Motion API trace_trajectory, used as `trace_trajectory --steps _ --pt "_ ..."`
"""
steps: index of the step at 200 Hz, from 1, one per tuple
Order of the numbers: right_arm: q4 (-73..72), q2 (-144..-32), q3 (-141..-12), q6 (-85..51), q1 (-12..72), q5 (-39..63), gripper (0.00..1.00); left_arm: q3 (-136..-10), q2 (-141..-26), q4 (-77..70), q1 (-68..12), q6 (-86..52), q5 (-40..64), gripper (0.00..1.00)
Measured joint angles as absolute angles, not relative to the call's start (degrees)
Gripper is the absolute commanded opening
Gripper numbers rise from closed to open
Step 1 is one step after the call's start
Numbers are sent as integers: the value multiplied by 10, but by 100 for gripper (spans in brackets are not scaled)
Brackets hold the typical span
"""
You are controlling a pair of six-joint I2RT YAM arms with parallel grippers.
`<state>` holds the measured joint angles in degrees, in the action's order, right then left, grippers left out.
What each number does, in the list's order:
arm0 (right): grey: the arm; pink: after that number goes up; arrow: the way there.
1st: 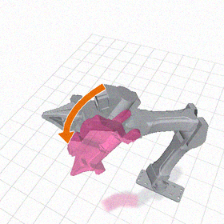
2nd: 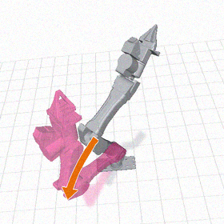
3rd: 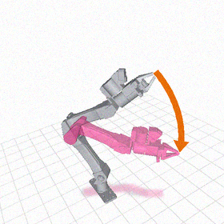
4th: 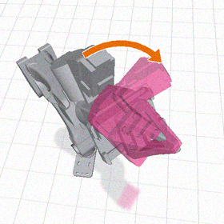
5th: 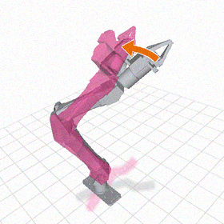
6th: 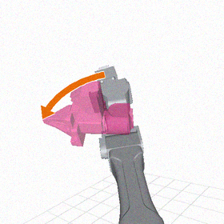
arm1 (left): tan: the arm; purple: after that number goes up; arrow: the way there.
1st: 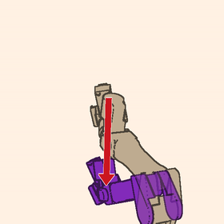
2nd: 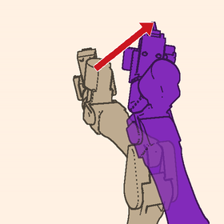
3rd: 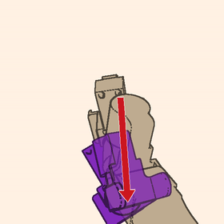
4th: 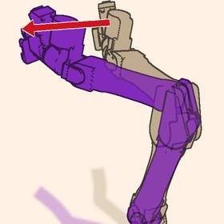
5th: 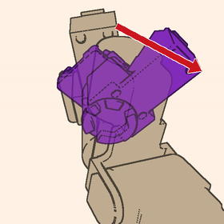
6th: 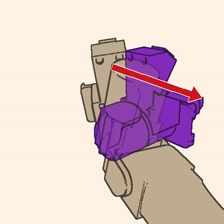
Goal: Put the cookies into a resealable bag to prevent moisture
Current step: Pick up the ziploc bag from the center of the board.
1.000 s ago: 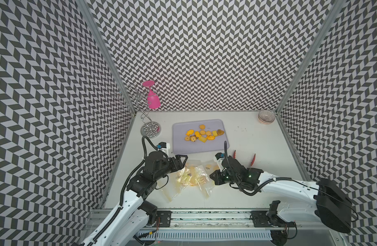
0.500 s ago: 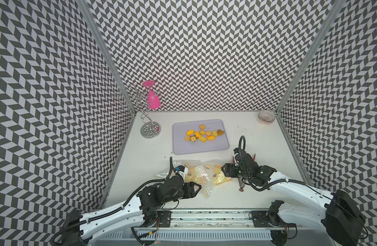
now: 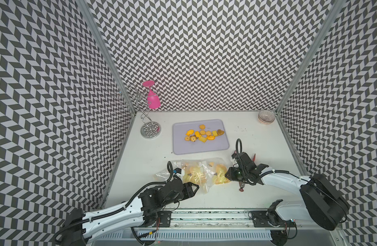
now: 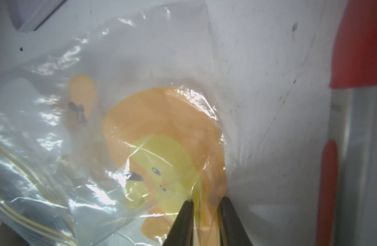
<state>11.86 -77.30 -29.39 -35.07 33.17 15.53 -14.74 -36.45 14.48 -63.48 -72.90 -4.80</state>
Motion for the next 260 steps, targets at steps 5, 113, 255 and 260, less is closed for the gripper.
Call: trace_trajectory --steps 5,113,255,260 --pt "115 -773 -292 -350 329 159 18 -146 -367 142 -632 -729 -48 54" --pt "90 -773 -275 -344 302 201 13 -140 -441 32 -505 -675 1 41" --pt "78 -772 -267 -342 298 212 11 -126 -538 -77 -505 -651 45 36" --pt "76 -772 -266 -342 298 214 11 -126 -542 -80 -505 -651 47 35"
